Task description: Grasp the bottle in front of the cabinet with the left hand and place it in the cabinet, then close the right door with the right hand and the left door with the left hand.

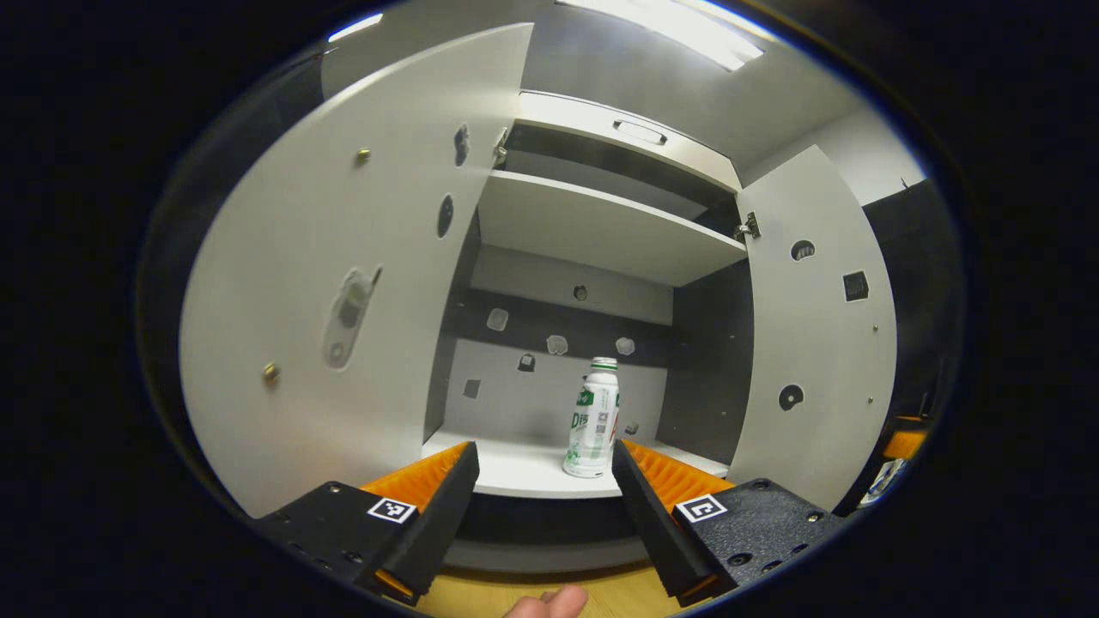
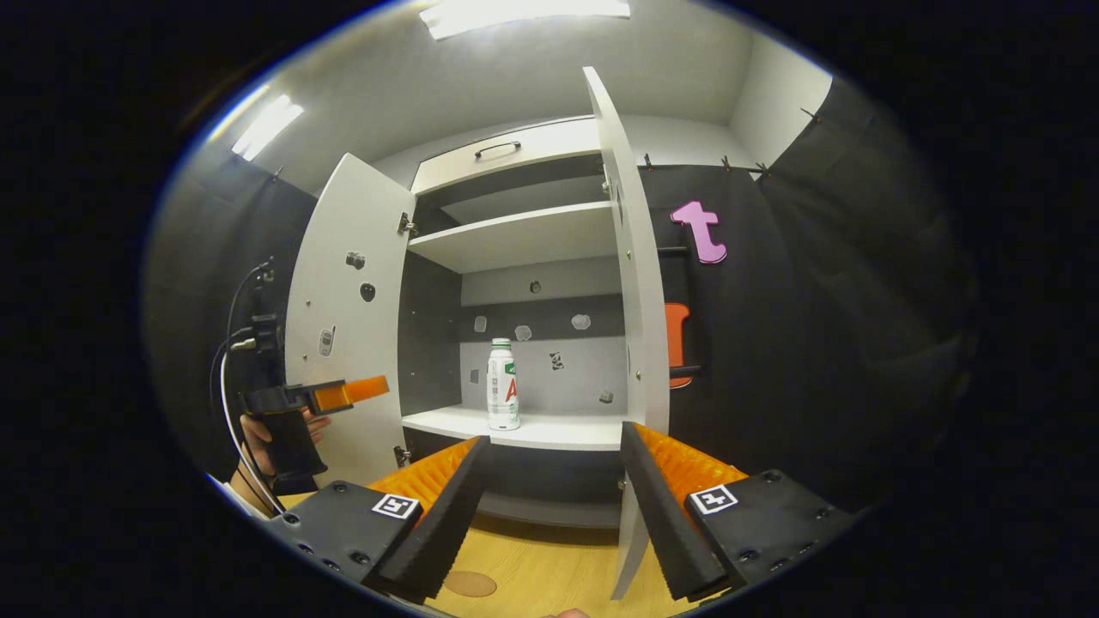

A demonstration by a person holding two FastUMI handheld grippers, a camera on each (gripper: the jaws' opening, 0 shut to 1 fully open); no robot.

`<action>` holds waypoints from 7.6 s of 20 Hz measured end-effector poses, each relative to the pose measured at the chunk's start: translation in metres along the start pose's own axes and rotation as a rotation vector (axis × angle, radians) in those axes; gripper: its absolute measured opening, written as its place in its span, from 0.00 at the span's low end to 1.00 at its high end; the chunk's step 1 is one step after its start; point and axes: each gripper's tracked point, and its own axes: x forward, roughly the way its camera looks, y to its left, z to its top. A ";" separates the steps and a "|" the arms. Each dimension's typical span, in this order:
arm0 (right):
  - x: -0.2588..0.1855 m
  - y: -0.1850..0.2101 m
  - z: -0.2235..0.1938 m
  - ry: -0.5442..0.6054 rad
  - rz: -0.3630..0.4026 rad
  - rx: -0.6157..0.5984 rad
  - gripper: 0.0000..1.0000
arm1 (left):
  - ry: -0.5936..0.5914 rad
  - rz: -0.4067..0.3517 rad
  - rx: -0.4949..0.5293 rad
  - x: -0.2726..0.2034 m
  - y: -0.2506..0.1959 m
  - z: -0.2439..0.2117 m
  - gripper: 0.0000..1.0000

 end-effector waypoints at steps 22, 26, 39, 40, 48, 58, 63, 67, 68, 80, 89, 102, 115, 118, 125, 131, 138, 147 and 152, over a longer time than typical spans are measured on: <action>-0.016 -0.157 0.141 -0.121 -0.368 -0.041 0.97 | -0.038 -0.023 0.002 -0.069 -0.020 -0.053 0.95; 0.010 -0.179 0.141 -0.058 -0.351 -0.047 0.98 | -0.053 -0.017 0.003 -0.072 -0.018 -0.051 0.95; 0.034 -0.153 0.133 -0.060 -0.318 -0.087 0.94 | -0.067 0.045 0.018 -0.092 0.003 -0.056 0.95; 0.034 -0.151 0.131 -0.056 -0.315 -0.067 0.94 | -0.070 0.033 0.010 -0.092 0.002 -0.055 0.95; 0.037 -0.133 0.129 -0.054 -0.319 -0.063 0.94 | -0.072 0.017 0.008 -0.089 -0.002 -0.050 0.95; 0.059 -0.073 0.123 -0.037 -0.197 -0.045 0.94 | -0.083 -0.053 -0.019 -0.078 -0.040 -0.025 0.95; 0.076 -0.042 0.120 -0.021 -0.125 -0.050 0.94 | -0.058 -0.091 -0.073 -0.071 -0.052 -0.019 0.95; 0.094 -0.011 0.114 -0.001 -0.058 -0.033 0.94 | -0.070 -0.082 -0.071 -0.072 -0.050 -0.012 0.95; 0.099 0.000 0.112 0.005 -0.028 -0.018 0.94 | -0.071 -0.080 -0.072 -0.072 -0.049 -0.010 0.95; 0.102 0.015 0.085 0.035 0.044 -0.023 0.97 | -0.167 -0.042 -0.049 -0.085 -0.058 0.087 0.94; 0.094 -0.012 0.074 0.021 0.017 0.010 0.97 | -0.305 0.282 0.028 -0.175 0.040 0.181 0.94; 0.070 -0.027 0.065 0.011 -0.041 0.010 0.97 | -0.276 0.534 0.050 -0.136 0.166 0.168 0.94; 0.040 -0.037 0.086 -0.061 -0.087 -0.019 0.97 | -0.180 0.458 0.040 -0.085 0.153 0.143 0.87; 0.032 -0.037 0.086 -0.069 -0.087 -0.014 0.97 | -0.155 0.381 0.039 -0.079 0.131 0.140 0.90; 0.026 -0.038 0.078 -0.044 -0.092 -0.024 0.97 | -0.124 0.252 0.021 -0.064 0.083 0.131 0.87; 0.026 -0.038 0.077 -0.048 -0.092 -0.016 0.97 | -0.070 0.132 0.014 -0.037 0.043 0.122 0.90; 0.033 -0.040 0.064 -0.019 -0.087 -0.011 0.97 | -0.012 -0.007 0.005 -0.009 -0.009 0.103 0.91; 0.028 -0.043 0.059 -0.013 -0.097 -0.045 0.97 | 0.014 -0.060 0.021 0.028 -0.037 0.080 0.94; 0.024 -0.039 0.060 -0.022 -0.089 -0.065 0.97 | 0.048 -0.070 0.033 0.047 -0.046 0.065 0.94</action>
